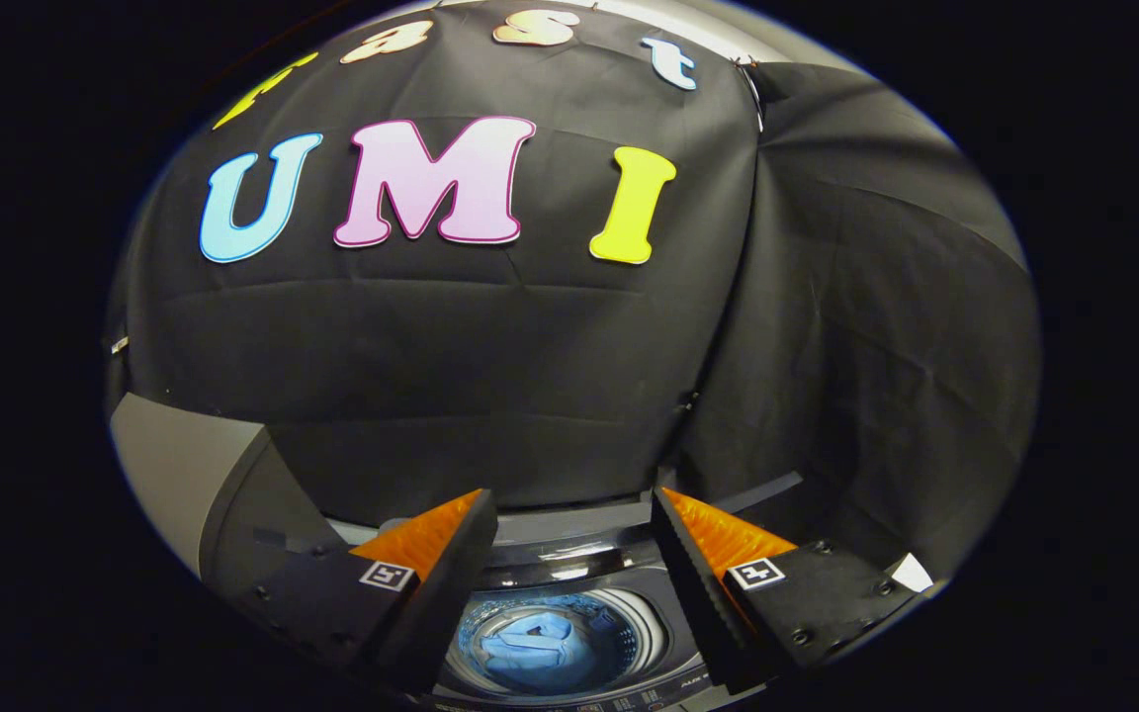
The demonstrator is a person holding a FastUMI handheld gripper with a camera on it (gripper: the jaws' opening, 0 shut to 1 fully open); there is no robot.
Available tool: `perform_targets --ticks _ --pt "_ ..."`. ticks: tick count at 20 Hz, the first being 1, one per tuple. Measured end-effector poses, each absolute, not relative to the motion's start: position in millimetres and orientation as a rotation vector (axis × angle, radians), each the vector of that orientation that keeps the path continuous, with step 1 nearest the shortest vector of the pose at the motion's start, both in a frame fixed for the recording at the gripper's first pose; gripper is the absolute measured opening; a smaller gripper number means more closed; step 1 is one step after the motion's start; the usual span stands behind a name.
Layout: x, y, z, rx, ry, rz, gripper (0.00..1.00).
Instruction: Put the clothes into the washing machine and then close the washing machine lid.
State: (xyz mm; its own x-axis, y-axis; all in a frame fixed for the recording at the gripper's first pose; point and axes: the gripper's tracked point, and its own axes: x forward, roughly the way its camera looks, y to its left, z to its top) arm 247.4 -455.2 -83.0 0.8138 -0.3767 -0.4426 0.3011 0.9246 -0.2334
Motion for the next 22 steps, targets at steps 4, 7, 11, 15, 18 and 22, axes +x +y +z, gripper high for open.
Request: perform_targets --ticks 4,7,11,15,18,22 --pt "224.8 -452.7 -90.5 -0.155 0.532 -0.376 0.98" --pt "203.4 -452.0 -100.1 -0.16 0.558 -0.38 0.97" --pt "154.8 -447.3 -153.5 -0.175 0.758 -0.399 0.98" --pt "122.5 -426.5 -176.9 -0.234 0.814 -0.367 0.99" --pt "135.8 -423.7 -165.3 -0.202 0.753 -0.388 0.99" --pt "165.9 -415.5 -100.1 -0.111 0.536 -0.447 0.99"
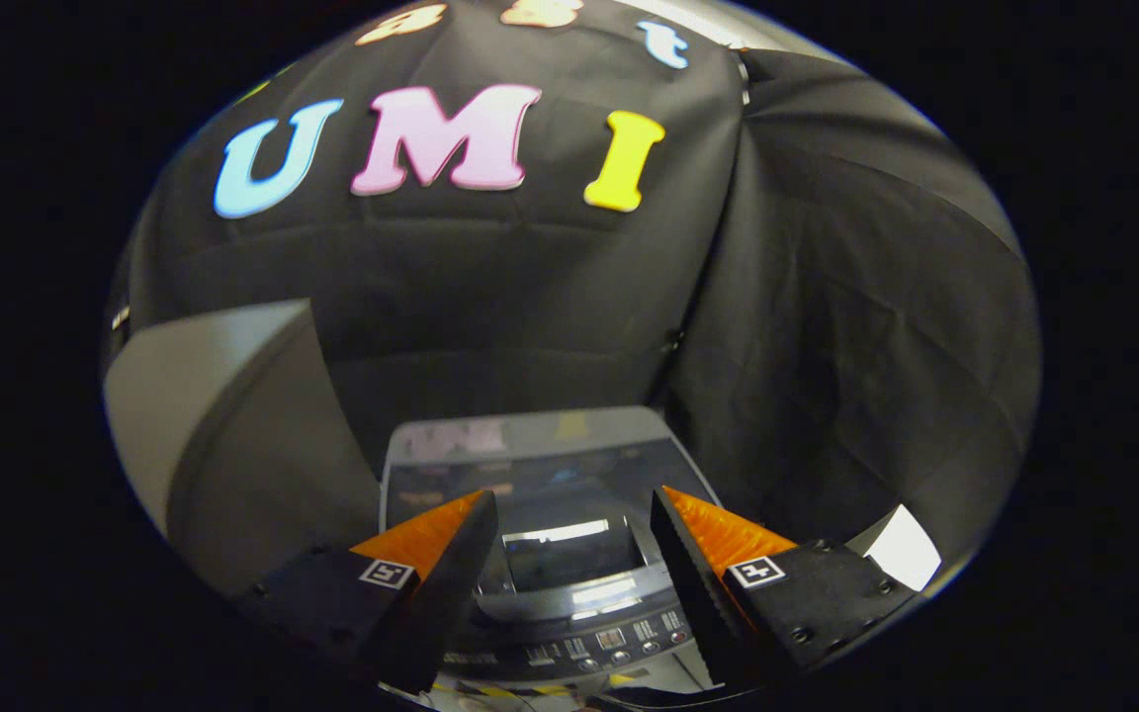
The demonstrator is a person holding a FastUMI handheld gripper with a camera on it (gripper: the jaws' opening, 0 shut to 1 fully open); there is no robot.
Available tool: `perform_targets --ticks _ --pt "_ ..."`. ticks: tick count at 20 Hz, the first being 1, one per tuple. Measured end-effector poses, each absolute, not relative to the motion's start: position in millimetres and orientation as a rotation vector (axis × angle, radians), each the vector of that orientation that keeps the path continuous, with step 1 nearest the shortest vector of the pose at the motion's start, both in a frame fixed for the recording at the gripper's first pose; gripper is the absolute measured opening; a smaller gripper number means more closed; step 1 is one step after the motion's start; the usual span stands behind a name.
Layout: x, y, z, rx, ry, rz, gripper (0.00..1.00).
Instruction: Put the clothes into the washing machine and then close the washing machine lid.
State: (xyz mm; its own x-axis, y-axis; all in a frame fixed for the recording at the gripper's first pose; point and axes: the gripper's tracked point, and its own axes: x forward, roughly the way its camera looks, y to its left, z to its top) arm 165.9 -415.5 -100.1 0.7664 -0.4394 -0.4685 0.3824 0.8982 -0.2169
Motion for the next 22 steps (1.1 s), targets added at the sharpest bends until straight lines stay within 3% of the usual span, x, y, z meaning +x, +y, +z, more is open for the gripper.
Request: perform_targets --ticks 6,13,22 --pt "192.4 -382.7 -16.9 -0.042 0.296 -0.47 0.99" --pt "212.7 -304.9 92.7 -0.096 0.134 -0.376 0.98" --pt "179.4 -130.4 123.5 -0.073 0.024 -0.162 0.98"
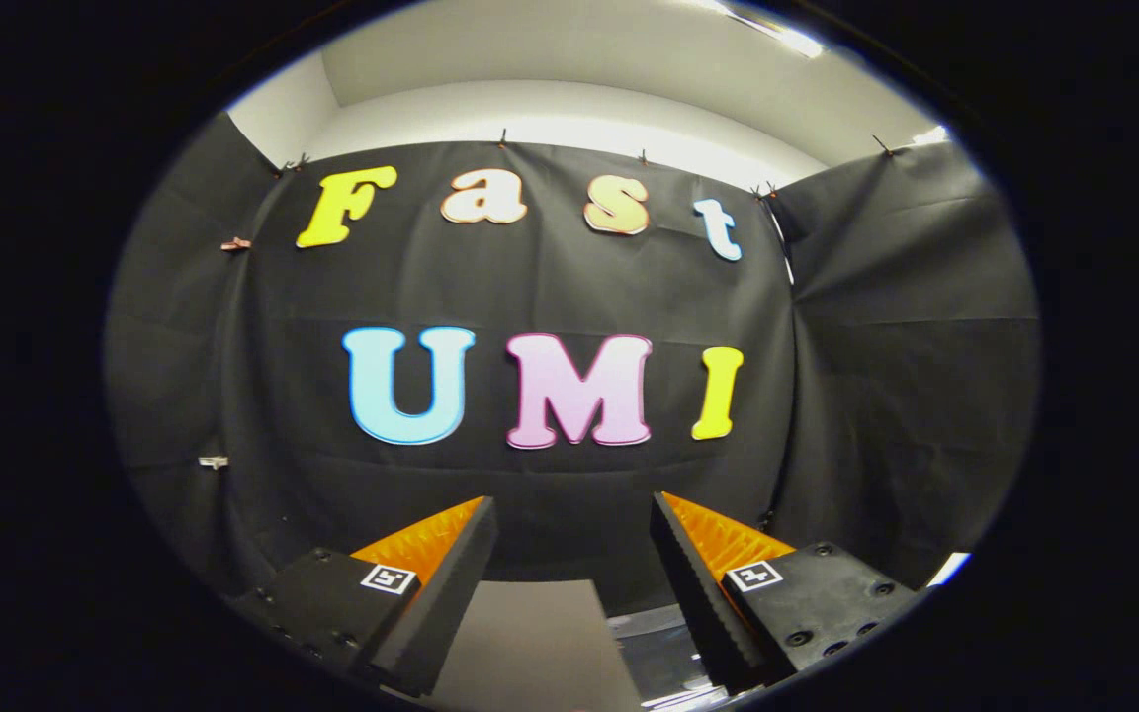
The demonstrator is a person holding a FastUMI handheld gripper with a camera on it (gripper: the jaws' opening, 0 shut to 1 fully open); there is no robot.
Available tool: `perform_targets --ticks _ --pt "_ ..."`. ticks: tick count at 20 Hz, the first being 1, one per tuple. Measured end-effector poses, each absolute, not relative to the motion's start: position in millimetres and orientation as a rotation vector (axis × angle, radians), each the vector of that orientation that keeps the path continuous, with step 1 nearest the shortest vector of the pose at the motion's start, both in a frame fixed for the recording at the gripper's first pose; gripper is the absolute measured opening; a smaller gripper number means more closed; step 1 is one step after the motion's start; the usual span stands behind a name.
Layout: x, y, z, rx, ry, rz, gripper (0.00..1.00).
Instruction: Put the clothes into the washing machine and then close the washing machine lid.
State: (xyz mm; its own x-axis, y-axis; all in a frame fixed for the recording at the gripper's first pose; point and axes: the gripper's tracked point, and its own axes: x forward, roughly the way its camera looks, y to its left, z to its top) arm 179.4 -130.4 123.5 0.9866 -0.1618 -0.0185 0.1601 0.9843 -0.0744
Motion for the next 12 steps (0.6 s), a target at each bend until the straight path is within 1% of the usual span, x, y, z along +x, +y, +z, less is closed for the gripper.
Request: perform_targets --ticks 6,12 --pt "148.3 -57.8 117.3 -0.086 0.046 -0.091 0.98" --pt "145.3 -43.2 113.4 -0.083 0.058 -0.072 0.98"
